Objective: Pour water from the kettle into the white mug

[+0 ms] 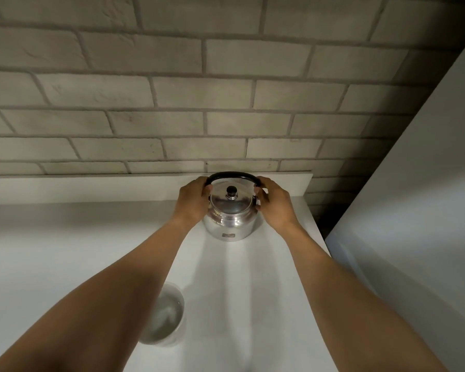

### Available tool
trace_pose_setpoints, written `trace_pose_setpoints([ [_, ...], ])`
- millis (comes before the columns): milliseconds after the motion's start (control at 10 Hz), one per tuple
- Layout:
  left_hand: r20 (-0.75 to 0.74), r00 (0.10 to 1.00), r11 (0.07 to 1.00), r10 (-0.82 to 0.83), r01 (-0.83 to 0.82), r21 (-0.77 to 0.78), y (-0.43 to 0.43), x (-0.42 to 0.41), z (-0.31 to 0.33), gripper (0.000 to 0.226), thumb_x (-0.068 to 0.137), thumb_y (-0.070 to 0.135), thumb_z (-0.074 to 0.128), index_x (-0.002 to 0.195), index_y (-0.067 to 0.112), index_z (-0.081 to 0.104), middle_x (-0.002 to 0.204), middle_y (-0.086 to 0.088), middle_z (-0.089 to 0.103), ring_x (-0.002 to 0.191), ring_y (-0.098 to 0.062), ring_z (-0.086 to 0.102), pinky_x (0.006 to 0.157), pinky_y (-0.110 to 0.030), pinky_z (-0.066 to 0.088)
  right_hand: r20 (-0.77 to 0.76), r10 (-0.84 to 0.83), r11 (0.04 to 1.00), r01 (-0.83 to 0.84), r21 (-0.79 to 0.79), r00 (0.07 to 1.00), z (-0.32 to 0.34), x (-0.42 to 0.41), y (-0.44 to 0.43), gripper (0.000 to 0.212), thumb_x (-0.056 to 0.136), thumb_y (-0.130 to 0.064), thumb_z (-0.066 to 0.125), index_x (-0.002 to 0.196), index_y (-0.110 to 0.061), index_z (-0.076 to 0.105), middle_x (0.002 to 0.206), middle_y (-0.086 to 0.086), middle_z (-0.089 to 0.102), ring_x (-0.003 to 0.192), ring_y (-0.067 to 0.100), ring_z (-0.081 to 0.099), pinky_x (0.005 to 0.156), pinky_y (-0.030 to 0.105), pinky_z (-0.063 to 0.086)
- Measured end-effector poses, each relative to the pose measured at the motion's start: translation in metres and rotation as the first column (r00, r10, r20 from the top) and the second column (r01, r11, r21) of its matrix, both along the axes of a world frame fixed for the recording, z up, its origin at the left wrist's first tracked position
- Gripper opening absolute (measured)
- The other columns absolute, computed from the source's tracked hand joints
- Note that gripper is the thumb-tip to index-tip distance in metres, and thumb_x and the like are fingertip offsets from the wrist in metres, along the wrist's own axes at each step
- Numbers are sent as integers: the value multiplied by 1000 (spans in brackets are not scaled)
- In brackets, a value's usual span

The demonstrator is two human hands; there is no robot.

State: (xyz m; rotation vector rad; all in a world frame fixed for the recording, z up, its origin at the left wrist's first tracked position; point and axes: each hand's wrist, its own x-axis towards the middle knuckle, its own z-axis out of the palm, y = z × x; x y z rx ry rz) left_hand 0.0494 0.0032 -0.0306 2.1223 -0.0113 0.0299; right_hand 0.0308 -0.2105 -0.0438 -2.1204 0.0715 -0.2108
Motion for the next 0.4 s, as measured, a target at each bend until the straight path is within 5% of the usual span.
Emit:
trace_pose_setpoints([
  [200,-18,1000,998,-18,17,-53,3,12,-2,27,107,16,48,125,12,67,102,-5,65,103,-38,68,89,-54,61,6,-37,999,37,-10,999,-2,7,5,33,110,-21,48,138,-20,65,125,2,70,116,28,68,104,45,56],
  [400,-39,999,1000,-15,16,24,-2,12,4,48,103,25,59,150,18,48,140,-13,58,128,-33,59,107,-43,50,-40,-42,999,42,7,998,-2,3,3,49,109,-32,52,157,-25,47,147,-1,62,120,18,65,102,29,49],
])
